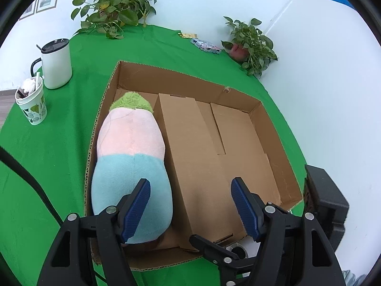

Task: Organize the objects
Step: 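Lower the long box into the tray and open the right gripper, then withdraw the right tool from the tray toward the white hair dryer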

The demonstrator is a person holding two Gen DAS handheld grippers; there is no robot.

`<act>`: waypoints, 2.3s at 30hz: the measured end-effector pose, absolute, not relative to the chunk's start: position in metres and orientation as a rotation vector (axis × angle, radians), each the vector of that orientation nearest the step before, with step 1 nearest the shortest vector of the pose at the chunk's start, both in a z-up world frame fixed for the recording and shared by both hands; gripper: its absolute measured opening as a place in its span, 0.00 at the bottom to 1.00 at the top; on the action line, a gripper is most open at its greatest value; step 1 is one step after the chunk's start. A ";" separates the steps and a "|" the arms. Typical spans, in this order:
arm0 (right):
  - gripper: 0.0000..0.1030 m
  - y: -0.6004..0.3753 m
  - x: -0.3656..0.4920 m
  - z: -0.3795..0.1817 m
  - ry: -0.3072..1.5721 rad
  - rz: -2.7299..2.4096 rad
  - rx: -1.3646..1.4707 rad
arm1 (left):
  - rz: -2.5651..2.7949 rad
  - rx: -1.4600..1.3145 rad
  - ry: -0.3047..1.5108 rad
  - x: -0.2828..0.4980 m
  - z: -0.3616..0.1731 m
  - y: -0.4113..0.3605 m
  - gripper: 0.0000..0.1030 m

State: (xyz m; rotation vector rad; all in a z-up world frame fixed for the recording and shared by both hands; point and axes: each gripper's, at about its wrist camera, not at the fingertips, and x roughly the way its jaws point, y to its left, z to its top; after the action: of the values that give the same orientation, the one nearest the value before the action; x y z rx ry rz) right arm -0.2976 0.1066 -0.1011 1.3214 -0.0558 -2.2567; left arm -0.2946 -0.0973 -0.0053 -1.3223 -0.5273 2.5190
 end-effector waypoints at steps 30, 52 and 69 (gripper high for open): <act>0.83 0.145 -0.248 -0.061 0.019 -2.519 1.040 | 2.844 -0.912 -0.286 -0.186 0.050 -0.061 1.00; 0.85 0.227 -0.159 -0.071 -0.044 -2.782 1.108 | 2.861 -0.899 -0.099 -0.126 0.013 0.032 0.99; 0.85 0.210 -0.109 -0.117 0.025 -2.406 1.092 | 2.522 -1.195 -0.430 -0.112 -0.036 0.004 0.98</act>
State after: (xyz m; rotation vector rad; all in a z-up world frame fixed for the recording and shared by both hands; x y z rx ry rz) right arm -0.1088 0.2104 -0.1165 1.0918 0.0249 -2.4059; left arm -0.1120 0.0043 -0.0358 -1.1953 -0.4299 2.5217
